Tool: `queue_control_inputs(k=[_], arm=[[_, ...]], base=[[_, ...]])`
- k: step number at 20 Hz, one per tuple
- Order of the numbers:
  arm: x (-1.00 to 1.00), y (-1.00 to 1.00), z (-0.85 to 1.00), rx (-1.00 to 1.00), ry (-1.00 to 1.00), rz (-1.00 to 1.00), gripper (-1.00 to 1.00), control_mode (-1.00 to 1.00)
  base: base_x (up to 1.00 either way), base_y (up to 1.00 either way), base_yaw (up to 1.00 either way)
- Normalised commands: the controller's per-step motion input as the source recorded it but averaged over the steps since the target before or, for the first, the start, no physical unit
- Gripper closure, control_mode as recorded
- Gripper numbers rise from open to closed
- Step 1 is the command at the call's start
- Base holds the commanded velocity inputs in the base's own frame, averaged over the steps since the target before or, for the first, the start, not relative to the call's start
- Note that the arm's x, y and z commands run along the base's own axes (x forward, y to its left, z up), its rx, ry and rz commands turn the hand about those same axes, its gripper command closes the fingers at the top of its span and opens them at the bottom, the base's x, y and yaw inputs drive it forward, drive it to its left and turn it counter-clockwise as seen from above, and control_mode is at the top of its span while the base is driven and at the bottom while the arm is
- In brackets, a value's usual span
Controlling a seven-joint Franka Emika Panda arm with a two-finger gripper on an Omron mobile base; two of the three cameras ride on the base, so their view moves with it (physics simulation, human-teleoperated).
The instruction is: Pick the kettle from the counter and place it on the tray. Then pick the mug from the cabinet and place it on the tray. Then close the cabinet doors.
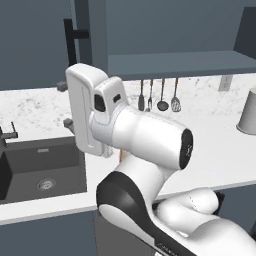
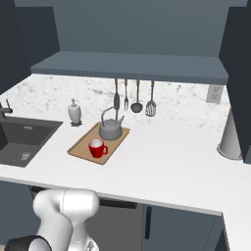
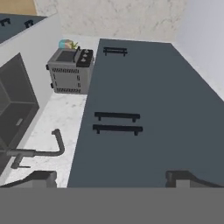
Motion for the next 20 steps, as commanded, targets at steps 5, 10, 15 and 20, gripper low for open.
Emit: queue_control_inputs(k=[5, 10, 15, 20], arm=[[0.2, -0.45, -0.06, 0.0, 0.0, -0.04, -1.0, -1.0], [0.2, -0.39, -0.03, -0.01, 0.0, -0.05, -1.0, -1.0], [0.36, -0.52, 0.0, -0.07, 0.0, -0.14, -1.0, -1.0], [0.47, -0.57, 0.0, -0.07, 0.0, -0.17, -1.0, -1.0]], base=[[0.0, 0.0, 0.0], [0.0, 0.0, 0.0], [0.0, 0.0, 0.0], [0.0, 0.0, 0.0]])
